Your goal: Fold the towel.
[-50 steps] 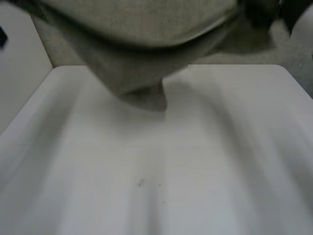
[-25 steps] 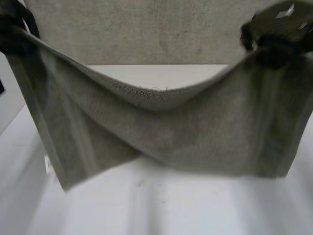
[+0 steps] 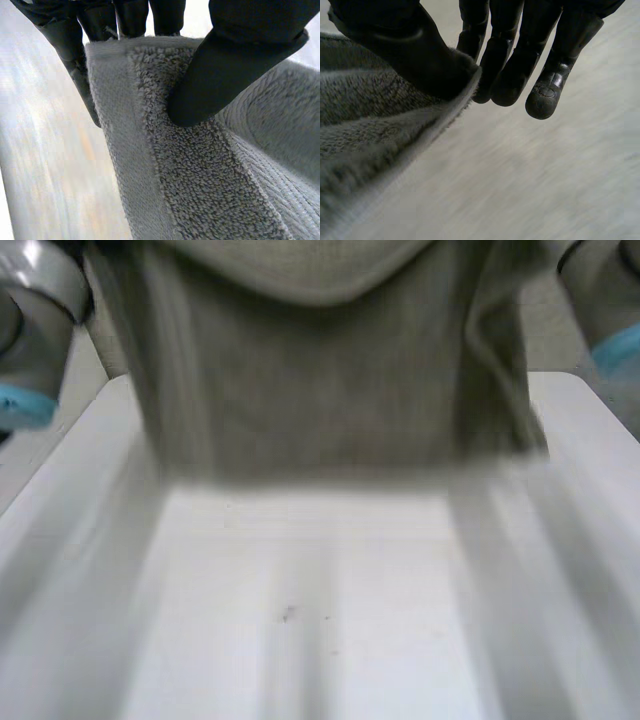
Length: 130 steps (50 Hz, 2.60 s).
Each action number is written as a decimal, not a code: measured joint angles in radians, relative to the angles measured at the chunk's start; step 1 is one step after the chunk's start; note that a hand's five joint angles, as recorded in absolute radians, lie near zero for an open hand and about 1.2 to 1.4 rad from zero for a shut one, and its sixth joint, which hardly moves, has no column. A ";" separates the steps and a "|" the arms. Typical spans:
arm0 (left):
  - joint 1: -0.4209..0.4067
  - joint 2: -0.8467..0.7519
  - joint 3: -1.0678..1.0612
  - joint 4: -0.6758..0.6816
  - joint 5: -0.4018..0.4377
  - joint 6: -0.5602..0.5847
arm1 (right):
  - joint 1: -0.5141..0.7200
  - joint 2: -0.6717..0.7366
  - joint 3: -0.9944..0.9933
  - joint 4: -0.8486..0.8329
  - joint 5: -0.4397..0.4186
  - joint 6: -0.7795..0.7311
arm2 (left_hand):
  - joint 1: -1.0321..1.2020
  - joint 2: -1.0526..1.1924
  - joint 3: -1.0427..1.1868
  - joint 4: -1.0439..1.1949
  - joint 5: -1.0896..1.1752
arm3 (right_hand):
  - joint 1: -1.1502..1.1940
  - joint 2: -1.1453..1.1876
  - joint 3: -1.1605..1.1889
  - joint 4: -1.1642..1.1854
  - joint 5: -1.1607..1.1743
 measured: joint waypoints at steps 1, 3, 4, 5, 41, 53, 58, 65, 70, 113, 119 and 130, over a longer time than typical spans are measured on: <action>-0.001 0.016 -0.007 0.043 0.000 -0.020 | 0.001 -0.010 0.001 -0.020 0.001 0.018 | 0.000 0.000 0.000 0.000 0.000 | 0.000 0.000 0.000 0.000 0.000; -0.003 0.061 -0.040 0.170 -0.002 -0.084 | 0.001 -0.048 0.032 -0.078 0.004 0.080 | 0.000 0.000 0.000 0.000 0.000 | 0.000 0.000 0.000 0.000 0.000; -0.002 0.074 -0.058 0.213 -0.002 -0.107 | 0.001 -0.063 0.055 -0.089 0.003 0.100 | 0.000 0.000 0.000 0.000 0.000 | 0.000 0.000 0.000 0.000 0.000; -0.001 0.080 -0.068 0.232 -0.002 -0.119 | 0.001 -0.069 0.066 -0.093 0.003 0.106 | 0.000 0.000 0.000 0.000 0.000 | 0.000 0.000 0.000 0.000 0.000; 0.199 -0.059 -0.767 0.285 0.055 -0.006 | -0.015 -0.094 1.192 -0.161 -0.148 -0.099 | 0.000 0.000 0.000 0.000 0.000 | -0.259 -0.270 -0.253 -0.251 -0.263; 0.215 -0.009 -0.792 0.290 0.052 -0.014 | -0.118 -0.114 1.232 -0.171 -0.094 0.292 | 0.000 0.000 0.000 0.000 0.000 | -0.536 -0.521 -0.528 -0.526 -0.552; 0.215 -0.009 -0.796 0.289 0.051 -0.016 | -0.146 -0.096 1.241 -0.178 -0.099 0.364 | 0.000 0.000 0.000 0.000 0.000 | -0.533 -0.521 -0.528 -0.526 -0.543; 0.214 -0.009 -0.797 0.286 0.050 -0.017 | -0.152 -0.083 1.247 -0.180 -0.108 0.363 | 0.000 0.000 0.000 0.000 0.000 | -0.500 -0.512 -0.508 -0.509 -0.507; 0.214 -0.008 -0.799 0.280 0.049 -0.017 | -0.151 -0.084 1.245 -0.178 -0.112 0.357 | 0.000 0.000 0.000 0.000 0.000 | -0.072 -0.070 -0.087 -0.084 -0.084; 0.217 0.126 -0.770 -0.217 0.193 0.211 | -0.262 -0.216 0.999 0.401 -0.183 -0.295 | 0.015 0.000 0.000 0.000 0.007 | 0.002 0.008 0.003 0.007 0.017; 0.124 -0.147 -0.476 -0.209 0.104 0.182 | -0.217 -0.066 0.898 0.319 -0.095 -0.257 | 0.015 0.000 0.000 0.000 0.007 | 0.002 0.008 0.003 0.007 0.017; 0.073 -0.403 -0.150 -0.229 0.057 0.193 | -0.195 -0.007 0.873 0.116 -0.025 -0.175 | 0.015 0.000 0.000 0.000 0.007 | 0.002 0.008 0.003 0.007 0.017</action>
